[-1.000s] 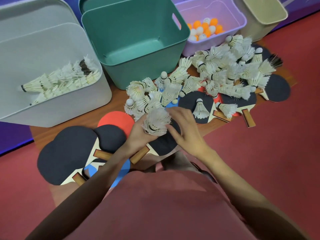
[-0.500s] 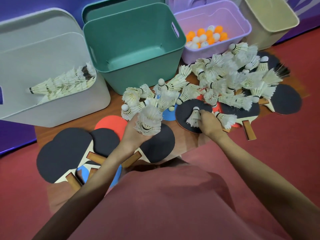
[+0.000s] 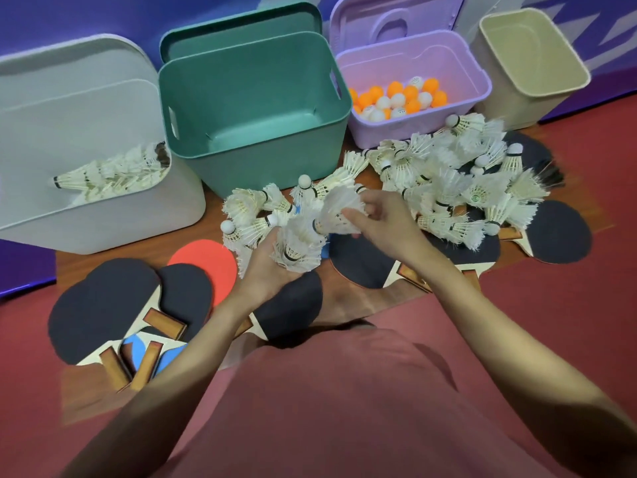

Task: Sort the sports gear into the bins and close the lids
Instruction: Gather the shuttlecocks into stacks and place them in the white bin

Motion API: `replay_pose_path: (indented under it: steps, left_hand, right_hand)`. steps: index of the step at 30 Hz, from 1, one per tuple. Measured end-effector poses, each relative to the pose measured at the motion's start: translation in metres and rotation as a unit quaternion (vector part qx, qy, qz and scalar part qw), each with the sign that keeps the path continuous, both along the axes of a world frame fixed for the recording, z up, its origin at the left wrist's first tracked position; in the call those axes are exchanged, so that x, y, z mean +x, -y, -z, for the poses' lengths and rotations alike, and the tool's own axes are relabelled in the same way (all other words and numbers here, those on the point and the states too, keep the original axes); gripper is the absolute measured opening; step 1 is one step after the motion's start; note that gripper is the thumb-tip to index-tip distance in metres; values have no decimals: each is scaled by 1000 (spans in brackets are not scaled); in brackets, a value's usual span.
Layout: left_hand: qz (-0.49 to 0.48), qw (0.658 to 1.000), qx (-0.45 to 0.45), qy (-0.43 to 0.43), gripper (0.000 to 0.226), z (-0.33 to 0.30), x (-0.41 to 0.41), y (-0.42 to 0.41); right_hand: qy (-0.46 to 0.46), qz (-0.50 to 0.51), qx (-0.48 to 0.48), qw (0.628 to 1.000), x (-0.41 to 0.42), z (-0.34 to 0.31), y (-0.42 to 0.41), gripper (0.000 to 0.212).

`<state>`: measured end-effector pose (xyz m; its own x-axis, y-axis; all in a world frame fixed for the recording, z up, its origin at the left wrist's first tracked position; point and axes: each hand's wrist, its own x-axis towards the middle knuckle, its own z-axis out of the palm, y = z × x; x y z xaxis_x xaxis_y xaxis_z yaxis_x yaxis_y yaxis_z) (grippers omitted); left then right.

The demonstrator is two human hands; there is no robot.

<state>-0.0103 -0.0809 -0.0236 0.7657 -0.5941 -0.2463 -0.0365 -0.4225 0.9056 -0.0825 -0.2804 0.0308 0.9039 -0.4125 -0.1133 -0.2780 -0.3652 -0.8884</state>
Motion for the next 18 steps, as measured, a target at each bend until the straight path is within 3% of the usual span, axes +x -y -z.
replay_pose_path:
  steps: [3,10,18]
  left_hand:
    - [-11,1000,-18,-14,65,0,-7,10]
    - [-38,996,-49,-70,82,10,-17,8]
    - [-136,983,-68,-99,65,16,-36,-6]
  right_hand:
    - [-49,-43,17,998,2,3,-3,16]
    - [-98,-32,2,995,8,27,-18,28]
    - [-123,-103,55,985,16,38,-25,29]
